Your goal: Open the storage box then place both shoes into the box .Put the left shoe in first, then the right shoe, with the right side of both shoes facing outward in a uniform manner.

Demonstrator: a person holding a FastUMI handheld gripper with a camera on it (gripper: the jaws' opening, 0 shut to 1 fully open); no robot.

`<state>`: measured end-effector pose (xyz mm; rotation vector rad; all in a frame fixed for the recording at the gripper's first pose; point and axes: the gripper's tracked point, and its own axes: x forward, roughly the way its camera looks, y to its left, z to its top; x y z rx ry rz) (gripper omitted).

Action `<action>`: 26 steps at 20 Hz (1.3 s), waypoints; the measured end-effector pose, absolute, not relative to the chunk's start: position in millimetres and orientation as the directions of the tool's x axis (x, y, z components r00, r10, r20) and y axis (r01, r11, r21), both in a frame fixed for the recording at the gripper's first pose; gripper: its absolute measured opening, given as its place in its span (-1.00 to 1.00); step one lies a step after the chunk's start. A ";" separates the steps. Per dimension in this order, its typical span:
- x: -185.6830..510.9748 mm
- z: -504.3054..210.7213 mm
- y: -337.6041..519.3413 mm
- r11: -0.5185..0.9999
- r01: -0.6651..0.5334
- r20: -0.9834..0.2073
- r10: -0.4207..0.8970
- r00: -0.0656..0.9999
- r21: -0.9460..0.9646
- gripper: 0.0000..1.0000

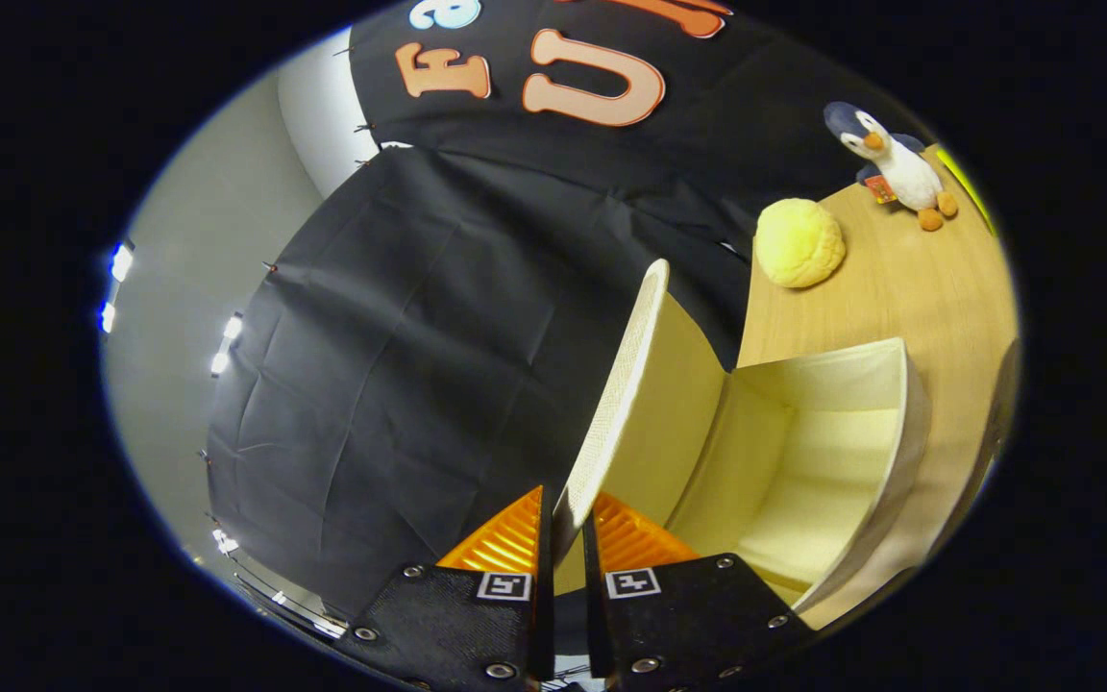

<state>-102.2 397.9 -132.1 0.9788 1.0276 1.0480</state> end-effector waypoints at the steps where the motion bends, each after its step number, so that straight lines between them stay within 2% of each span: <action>1: -102.8 -128.8 405.7 0.208 -0.205 -0.176 0.970 0.166 0.956 -0.72; 7: -96.8 -112.8 465.8 0.218 -0.237 -0.193 0.973 0.126 0.947 -0.70; 14: -108.3 -111.8 543.7 0.270 -0.278 -0.267 0.962 0.050 0.922 -0.67; 23: -117.0 -126.0 596.5 0.354 -0.237 -0.359 0.933 0.021 0.905 -0.66; 25: -122.2 -130.9 597.4 0.358 -0.248 -0.361 0.932 0.035 0.900 -0.42; 26: -119.7 -136.5 595.1 0.359 -0.267 -0.361 0.931 0.045 0.894 -0.17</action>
